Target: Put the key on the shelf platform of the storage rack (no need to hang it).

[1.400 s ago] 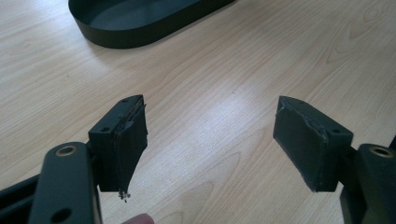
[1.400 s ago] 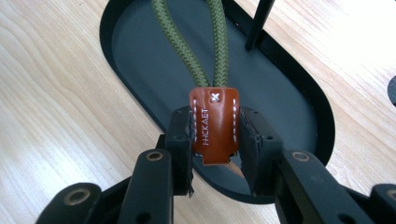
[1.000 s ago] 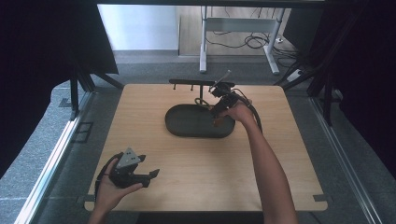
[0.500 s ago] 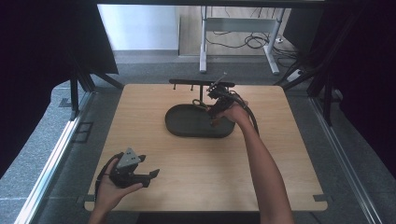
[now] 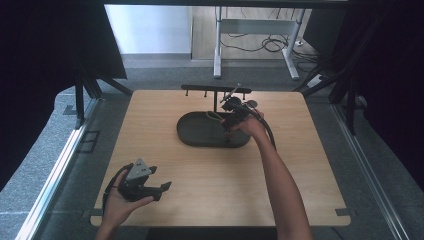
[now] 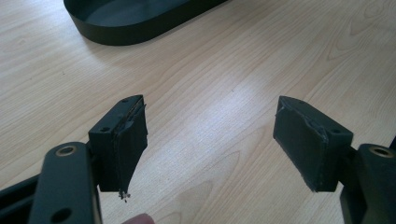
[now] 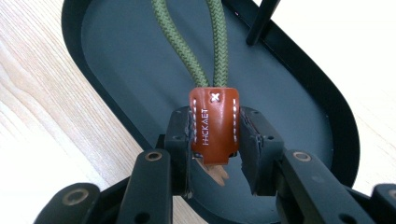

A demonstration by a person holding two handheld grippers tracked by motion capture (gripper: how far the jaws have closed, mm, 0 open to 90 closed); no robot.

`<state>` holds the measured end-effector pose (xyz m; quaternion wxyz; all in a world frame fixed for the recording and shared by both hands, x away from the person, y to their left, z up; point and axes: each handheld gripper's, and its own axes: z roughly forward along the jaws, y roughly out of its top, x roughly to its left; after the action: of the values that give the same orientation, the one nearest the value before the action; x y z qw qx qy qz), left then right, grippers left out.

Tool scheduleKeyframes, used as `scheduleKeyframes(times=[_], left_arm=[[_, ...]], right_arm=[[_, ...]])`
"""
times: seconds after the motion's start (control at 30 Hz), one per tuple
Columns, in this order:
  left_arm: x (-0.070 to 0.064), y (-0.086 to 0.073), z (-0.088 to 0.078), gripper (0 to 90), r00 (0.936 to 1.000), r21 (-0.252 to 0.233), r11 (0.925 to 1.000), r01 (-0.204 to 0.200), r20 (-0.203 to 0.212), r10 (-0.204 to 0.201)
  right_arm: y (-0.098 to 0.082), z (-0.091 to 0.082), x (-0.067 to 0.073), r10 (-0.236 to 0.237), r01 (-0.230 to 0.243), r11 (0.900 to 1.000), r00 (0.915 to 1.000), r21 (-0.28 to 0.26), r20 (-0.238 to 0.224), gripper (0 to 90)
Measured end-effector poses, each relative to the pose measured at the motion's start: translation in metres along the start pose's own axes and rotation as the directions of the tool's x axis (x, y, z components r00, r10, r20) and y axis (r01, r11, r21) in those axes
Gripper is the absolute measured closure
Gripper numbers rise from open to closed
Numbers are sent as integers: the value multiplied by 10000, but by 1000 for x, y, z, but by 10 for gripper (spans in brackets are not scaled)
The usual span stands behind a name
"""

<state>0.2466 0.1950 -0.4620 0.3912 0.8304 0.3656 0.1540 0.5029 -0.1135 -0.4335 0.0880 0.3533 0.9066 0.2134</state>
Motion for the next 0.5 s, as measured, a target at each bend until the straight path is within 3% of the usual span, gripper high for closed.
scheduleKeyframes(times=[0.5], left_arm=[[-1,0,1,263,10000,28,10000,-19,6,19]], right_arm=[[-5,11,2,-335,332,9990,9994,303,91,651]])
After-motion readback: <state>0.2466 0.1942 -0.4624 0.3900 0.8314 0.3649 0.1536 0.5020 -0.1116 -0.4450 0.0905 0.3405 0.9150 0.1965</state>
